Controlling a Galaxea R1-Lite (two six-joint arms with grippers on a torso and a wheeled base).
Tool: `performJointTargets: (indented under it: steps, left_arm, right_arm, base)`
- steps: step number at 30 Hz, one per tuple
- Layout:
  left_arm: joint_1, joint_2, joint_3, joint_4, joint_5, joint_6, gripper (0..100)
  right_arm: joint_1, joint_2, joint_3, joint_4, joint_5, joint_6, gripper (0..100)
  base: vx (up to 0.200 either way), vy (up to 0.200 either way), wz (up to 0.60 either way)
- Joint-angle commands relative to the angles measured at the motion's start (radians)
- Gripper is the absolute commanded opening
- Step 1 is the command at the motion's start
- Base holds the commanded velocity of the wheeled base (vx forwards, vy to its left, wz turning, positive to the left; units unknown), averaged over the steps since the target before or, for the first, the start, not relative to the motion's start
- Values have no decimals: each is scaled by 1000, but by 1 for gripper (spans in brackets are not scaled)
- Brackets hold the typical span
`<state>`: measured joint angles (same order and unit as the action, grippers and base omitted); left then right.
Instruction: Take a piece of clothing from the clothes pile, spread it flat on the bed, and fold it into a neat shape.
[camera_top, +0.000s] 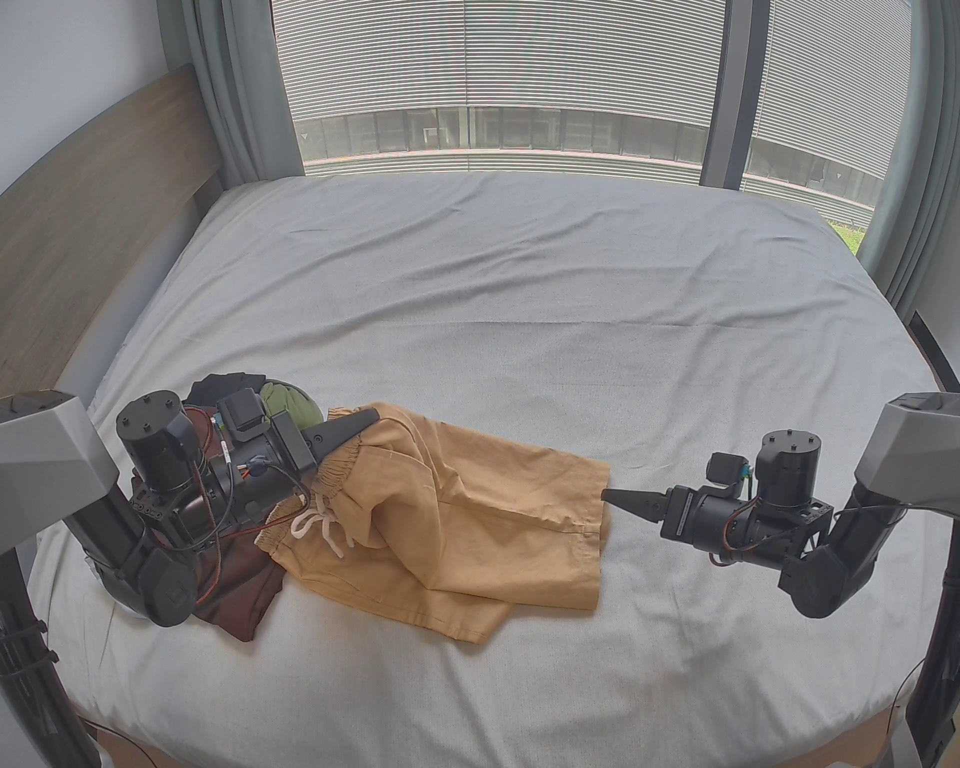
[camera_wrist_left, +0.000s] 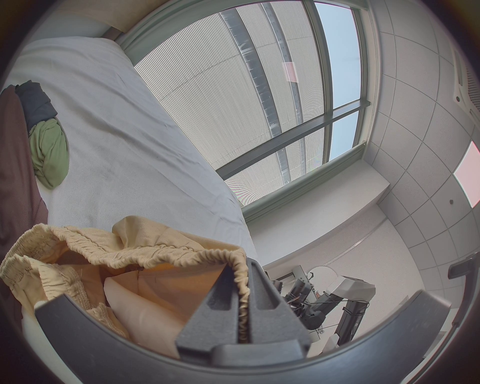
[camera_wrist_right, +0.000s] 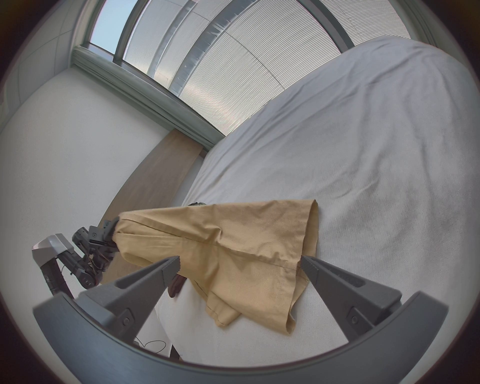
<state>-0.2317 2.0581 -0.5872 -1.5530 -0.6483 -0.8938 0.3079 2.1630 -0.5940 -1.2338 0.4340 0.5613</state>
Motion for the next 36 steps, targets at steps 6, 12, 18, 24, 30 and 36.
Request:
performJointTargets:
  steps: [6, 12, 18, 24, 30, 36]
  left_arm:
    - [2, 4, 1, -1, 1, 0, 0]
    - [2, 8, 1, -1, 1, 0, 0]
    - [2, 8, 1, -1, 1, 0, 0]
    - [2, 8, 1, -1, -1, 0, 0]
    - [2, 8, 1, -1, 1, 0, 0]
    - [2, 8, 1, -1, 1, 0, 0]
  right_arm:
    - [14, 176, -93, -1, -1, 0, 100]
    - [20, 213, -139, 11, -1, 0, 100]
    - [22, 270, -193, 14, -3, 0, 100]
    - [48, 321, -247, 10, -6, 3, 100]
    - [74, 336, -286, -1, -6, 3, 100]
    - [86, 344, -311, -1, -20, 3, 100]
  base:
    - [0, 0, 0]
    - [0, 0, 0]
    - [0, 0, 0]
    - [0, 0, 0]
    - [0, 0, 0]
    - [0, 0, 0]
